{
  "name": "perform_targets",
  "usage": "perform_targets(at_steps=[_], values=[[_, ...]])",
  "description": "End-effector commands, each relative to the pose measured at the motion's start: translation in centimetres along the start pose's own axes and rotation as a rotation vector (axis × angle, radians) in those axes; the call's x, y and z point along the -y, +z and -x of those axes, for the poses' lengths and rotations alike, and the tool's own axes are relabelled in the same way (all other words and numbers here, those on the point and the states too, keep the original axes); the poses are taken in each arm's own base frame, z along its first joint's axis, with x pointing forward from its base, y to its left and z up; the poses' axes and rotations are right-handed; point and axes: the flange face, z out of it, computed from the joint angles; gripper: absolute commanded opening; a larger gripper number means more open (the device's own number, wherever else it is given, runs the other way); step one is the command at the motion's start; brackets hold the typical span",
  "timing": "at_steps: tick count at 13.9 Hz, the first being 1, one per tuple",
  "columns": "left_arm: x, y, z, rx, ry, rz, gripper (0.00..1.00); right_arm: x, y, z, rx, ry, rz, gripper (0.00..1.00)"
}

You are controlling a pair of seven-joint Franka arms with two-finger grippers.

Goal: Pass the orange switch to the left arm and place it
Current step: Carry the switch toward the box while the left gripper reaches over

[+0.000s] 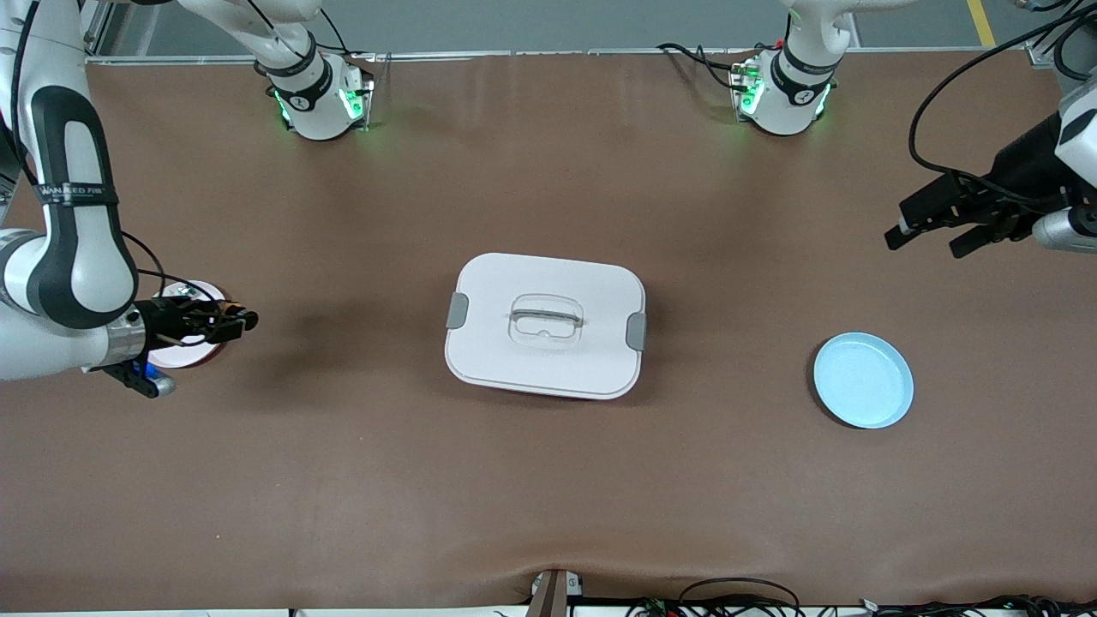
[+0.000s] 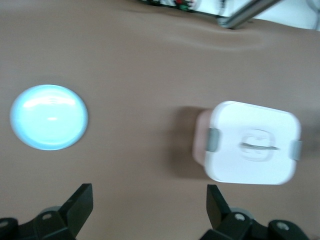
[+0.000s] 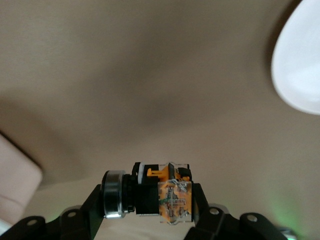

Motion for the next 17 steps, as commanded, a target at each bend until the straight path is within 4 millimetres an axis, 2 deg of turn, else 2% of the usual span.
perform_targets(at_steps=[1,3,7,9,11,13,15,17], values=[[-4.2,0.8,0.6,0.032,0.054,0.089,1.0,5.8,-0.9,3.7,0.005,0.11,-0.032,0.0],[-7.8,1.8,1.2,0.057,0.078,0.205,1.0,10.8,-1.2,5.9,-0.011,0.193,-0.043,0.0],[-11.4,6.6,-0.1,0.117,0.05,0.397,1.0,19.3,-0.3,10.5,0.066,0.374,-0.175,0.0],[-14.8,8.7,0.3,0.102,0.081,0.417,1.0,23.1,-0.6,12.9,0.048,0.466,-0.203,0.0],[-17.4,12.0,0.3,0.112,0.051,0.43,1.0,27.0,-0.2,15.8,0.059,0.52,-0.242,0.0],[-20.0,14.6,0.6,0.103,-0.002,0.439,1.0,30.5,0.4,18.2,0.057,0.589,-0.299,0.0],[-22.7,16.8,1.3,0.077,0.008,0.446,1.0,32.9,0.1,20.2,0.037,0.642,-0.351,0.0],[-23.3,18.6,0.6,0.035,-0.043,0.464,1.0,34.6,-0.2,21.8,0.038,0.677,-0.375,0.0]])
